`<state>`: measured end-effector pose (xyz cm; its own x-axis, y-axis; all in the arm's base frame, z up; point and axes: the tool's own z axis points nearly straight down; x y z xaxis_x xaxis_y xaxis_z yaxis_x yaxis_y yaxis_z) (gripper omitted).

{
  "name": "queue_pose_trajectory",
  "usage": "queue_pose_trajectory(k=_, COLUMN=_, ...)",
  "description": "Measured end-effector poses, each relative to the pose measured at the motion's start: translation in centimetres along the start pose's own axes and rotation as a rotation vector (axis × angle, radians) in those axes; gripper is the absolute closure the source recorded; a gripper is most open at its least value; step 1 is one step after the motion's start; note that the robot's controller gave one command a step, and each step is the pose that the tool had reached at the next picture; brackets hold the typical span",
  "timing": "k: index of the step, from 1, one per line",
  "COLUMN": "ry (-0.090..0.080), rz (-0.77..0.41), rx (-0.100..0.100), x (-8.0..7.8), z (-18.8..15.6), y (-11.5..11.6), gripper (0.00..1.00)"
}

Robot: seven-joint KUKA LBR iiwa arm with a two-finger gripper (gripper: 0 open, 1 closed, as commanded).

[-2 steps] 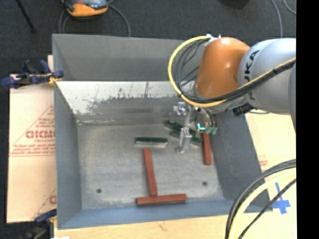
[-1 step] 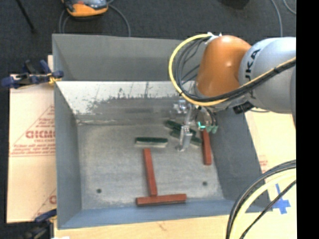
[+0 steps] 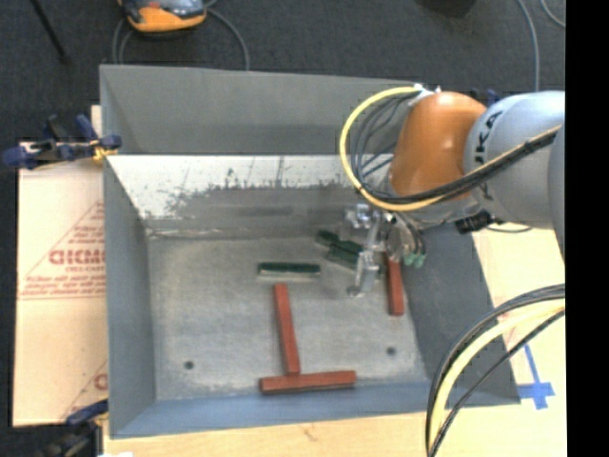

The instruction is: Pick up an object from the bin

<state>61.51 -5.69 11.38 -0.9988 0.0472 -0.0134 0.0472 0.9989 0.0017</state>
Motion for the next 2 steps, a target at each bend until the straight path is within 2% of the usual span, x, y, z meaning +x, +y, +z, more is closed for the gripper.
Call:
queue_pose_trajectory(k=1, ry=0.000, rz=0.128, rx=0.001, x=-2.72, z=3.90, y=4.11, gripper=1.00)
queue_pose_trajectory(k=2, ry=0.014, rz=0.127, rx=0.004, x=-2.34, z=4.29, y=4.04, gripper=0.00)
